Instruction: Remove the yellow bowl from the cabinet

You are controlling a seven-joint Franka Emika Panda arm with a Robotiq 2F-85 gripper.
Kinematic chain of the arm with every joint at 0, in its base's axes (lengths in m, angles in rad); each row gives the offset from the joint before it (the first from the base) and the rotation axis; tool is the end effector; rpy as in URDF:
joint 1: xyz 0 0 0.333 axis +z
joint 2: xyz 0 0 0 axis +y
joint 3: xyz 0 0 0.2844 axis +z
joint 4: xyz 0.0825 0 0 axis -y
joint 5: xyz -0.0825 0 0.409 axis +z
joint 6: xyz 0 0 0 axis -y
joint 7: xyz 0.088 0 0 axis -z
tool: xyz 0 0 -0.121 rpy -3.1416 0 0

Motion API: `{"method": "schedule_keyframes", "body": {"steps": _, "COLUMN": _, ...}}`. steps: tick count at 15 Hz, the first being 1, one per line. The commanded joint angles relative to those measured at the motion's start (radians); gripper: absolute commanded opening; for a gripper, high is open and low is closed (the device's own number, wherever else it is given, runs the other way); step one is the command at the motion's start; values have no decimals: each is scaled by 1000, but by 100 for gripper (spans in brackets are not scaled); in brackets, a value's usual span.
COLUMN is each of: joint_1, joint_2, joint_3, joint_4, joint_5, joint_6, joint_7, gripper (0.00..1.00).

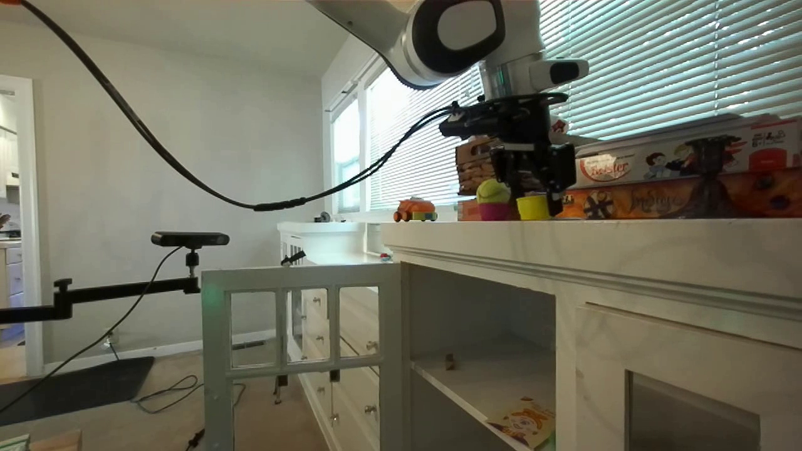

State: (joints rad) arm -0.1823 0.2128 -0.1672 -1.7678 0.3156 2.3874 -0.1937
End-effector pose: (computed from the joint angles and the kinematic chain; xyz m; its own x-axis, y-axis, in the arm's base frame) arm 0.6405 -0.2209 0.4325 0.8476 -0.3314 0.4144 -0.2831 -0.9430 -0.1749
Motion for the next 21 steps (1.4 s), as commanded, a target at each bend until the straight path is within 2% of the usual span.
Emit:
{"method": "schedule_keyframes", "body": {"steps": 1, "joint_1": -18, "joint_2": 25, "joint_3": 23, "joint_4": 41, "joint_5": 6, "joint_6": -6, "joint_7": 30, "gripper": 100}}
{"method": "schedule_keyframes", "body": {"steps": 12, "joint_1": -15, "joint_2": -39, "joint_3": 25, "joint_4": -24, "joint_5": -17, "joint_6": -6, "joint_7": 20, "gripper": 100}}
{"method": "schedule_keyframes", "body": {"steps": 21, "joint_1": 2, "joint_2": -278, "joint_3": 17, "joint_4": -271, "joint_5": -43, "joint_6": -45, "joint_7": -56, "gripper": 100}}
